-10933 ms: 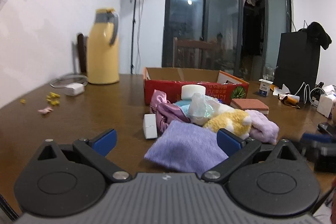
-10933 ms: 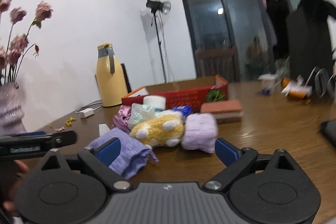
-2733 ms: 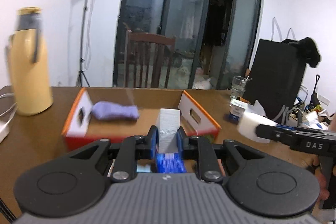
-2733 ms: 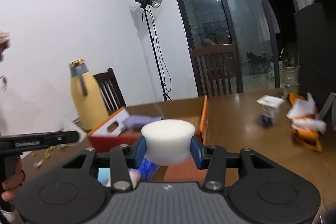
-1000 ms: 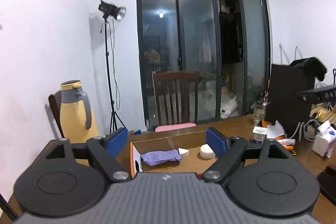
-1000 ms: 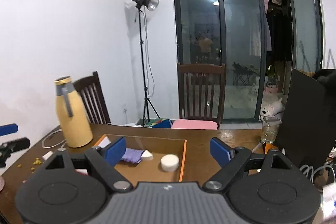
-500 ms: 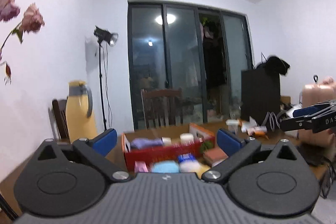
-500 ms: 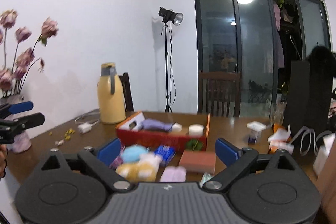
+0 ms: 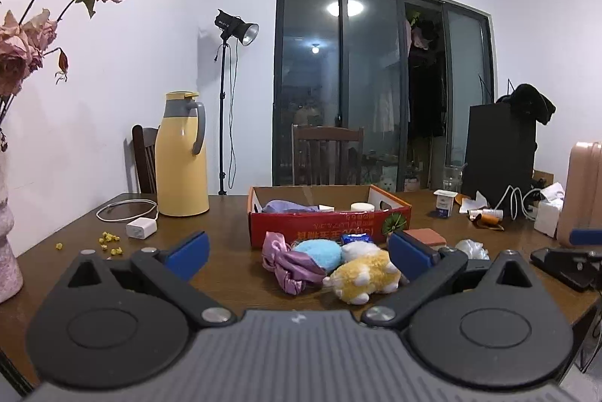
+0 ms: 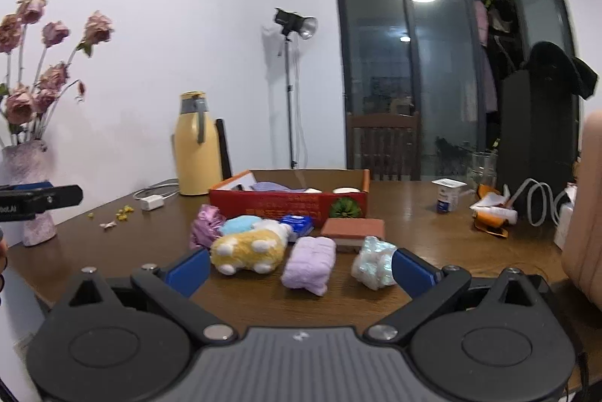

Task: Organize soft objects
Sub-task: 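Withdraw both grippers from the box back toward the remaining items, then grasp the clear plastic bag with the right gripper while the left grasps the pink scrunchie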

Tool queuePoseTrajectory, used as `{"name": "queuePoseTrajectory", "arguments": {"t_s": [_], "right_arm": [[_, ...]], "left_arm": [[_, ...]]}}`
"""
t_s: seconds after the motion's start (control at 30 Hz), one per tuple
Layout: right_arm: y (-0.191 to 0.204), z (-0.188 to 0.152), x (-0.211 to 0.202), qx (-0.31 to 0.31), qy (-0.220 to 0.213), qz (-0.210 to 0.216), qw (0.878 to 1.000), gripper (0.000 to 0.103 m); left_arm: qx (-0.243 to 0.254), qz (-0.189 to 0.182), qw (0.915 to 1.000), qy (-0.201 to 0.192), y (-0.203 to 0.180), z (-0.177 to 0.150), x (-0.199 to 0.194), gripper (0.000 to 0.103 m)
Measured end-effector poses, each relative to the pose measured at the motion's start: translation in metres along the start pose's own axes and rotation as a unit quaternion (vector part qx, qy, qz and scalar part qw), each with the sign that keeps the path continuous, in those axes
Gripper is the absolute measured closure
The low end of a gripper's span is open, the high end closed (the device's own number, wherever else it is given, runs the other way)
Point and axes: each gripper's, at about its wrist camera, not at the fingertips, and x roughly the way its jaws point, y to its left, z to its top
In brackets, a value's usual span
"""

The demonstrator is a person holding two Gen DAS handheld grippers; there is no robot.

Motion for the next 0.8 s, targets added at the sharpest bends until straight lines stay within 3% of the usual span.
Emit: {"name": "queuePoseTrajectory", "arguments": {"t_s": [0.23, 0.53, 0.67, 0.8], "right_arm": [[-0.009, -0.014, 0.024, 0.014, 0.025, -0.01, 1.0, 0.002], [-0.032, -0.015, 0.074, 0.043, 0.058, -0.03, 0.997, 0.01], [-0.039, -0.011, 0.098, 0.045, 0.071, -0.035, 0.996, 0.014], [-0.046, -0.004, 0.126, 0.036, 0.08, -0.05, 0.995, 0.015]], "left_arm": [[-0.032, -0.007, 0.9988, 0.038, -0.015, -0.015, 0.035, 0.0], [0.002, -0.025, 0.9954, 0.092, -0.039, -0.038, 0.094, 0.0], [-0.023, -0.014, 0.9938, 0.108, -0.026, -0.038, 0.128, 0.001], [-0.043, 0.014, 0.9917, 0.121, -0.007, -0.034, 0.162, 0.011]]}}
